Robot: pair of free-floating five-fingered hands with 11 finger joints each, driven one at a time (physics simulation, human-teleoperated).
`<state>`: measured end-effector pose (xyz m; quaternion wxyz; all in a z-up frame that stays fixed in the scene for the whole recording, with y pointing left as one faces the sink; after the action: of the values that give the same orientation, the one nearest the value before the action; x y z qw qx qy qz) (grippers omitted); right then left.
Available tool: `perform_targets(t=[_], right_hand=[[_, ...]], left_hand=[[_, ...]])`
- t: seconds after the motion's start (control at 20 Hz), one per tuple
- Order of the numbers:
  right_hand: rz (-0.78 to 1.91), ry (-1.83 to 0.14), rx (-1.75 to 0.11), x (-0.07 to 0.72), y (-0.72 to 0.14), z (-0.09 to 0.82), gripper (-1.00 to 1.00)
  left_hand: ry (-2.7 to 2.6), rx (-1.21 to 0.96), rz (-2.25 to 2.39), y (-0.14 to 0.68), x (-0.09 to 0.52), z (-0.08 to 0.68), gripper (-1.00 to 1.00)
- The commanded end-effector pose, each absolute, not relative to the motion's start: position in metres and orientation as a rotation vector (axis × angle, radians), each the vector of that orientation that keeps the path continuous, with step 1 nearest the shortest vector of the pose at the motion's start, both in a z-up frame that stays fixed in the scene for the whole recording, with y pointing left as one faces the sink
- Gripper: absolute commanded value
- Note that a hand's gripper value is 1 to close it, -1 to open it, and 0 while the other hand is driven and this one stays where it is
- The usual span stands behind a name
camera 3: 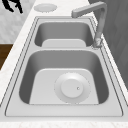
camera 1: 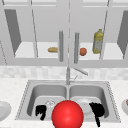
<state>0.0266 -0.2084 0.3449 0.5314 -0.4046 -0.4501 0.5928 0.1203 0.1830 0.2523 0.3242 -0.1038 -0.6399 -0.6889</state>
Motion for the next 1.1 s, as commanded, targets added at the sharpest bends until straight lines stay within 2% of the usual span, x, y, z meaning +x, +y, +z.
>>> perform_targets(t=[0.0, 0.4, 1.05], right_hand=[[1.439, -1.066, -0.945, 0.037, -0.207, 0.352, -1.00], [1.539, -1.193, -0.880, 0.047, -0.216, 0.369, -1.00], [1.551, -1.531, -0.831, 0.047, -0.216, 0.357, -1.00]], left_hand=[[-1.679, -0.272, -1.807, 0.183, 0.120, 0.252, 0.00], [-1.679, -0.272, -1.807, 0.183, 0.120, 0.252, 0.00], [-1.679, -0.272, -1.807, 0.183, 0.120, 0.252, 0.00]])
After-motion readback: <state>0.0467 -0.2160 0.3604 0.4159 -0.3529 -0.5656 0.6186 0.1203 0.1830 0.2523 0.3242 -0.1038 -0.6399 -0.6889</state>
